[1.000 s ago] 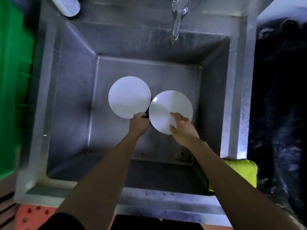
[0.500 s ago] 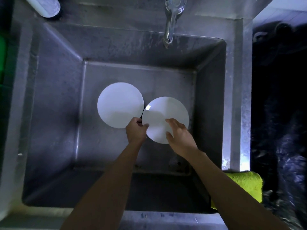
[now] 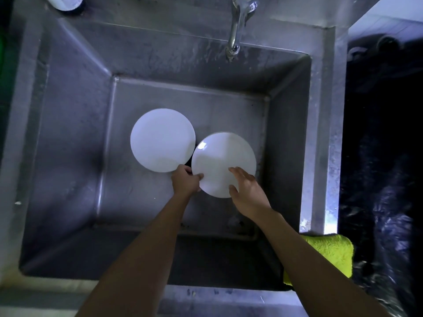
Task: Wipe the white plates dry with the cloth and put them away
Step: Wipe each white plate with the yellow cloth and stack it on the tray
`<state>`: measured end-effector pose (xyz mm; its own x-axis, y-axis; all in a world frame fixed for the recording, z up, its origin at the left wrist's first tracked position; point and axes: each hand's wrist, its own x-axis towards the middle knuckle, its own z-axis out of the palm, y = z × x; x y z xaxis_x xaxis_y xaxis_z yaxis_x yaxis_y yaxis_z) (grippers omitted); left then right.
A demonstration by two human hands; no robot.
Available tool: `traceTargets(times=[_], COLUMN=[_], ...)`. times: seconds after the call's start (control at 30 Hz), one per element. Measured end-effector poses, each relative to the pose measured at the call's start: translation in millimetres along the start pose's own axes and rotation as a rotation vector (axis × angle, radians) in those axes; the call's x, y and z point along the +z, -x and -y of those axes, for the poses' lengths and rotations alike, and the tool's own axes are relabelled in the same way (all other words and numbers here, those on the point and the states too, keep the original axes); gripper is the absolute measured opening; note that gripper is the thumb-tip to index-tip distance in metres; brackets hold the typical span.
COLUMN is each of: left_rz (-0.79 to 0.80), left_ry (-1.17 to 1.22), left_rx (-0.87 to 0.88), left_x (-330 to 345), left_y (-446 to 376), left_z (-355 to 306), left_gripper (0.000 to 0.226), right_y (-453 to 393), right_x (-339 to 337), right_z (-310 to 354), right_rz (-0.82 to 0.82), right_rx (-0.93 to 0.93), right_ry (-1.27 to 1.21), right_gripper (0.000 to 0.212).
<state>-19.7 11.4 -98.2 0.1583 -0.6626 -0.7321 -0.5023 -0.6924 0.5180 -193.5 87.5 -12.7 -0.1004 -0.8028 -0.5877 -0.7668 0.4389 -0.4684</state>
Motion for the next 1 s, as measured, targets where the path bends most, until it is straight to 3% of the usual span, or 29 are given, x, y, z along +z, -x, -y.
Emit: traceTargets(times=[0.23,0.43,0.67,1.0], left_rz=[0.084,0.141,0.212,0.217], left_ry=[0.103,0.193,0.302,0.431], left_rx=[-0.004,-0.072,0.004,0.029], left_x=[-9,-25,-49,-81], left_y=[19,36,74,142], left_z=[1,-3,-13,-43], left_gripper=[0.023,0.038,0.056,0.057], right_y=[17,31,54,124], right_x=[-5,-12,-19,-38], right_z=[3,12,23,17], right_rz=[-0.018,-0.002,0.011,-0.173], right_rx=[0.011,-0.008,-0.014,-0.039], right_ry=[0.005,0.005,0.03,0.136], right_gripper=[0.054,0.051,0.048,0.043])
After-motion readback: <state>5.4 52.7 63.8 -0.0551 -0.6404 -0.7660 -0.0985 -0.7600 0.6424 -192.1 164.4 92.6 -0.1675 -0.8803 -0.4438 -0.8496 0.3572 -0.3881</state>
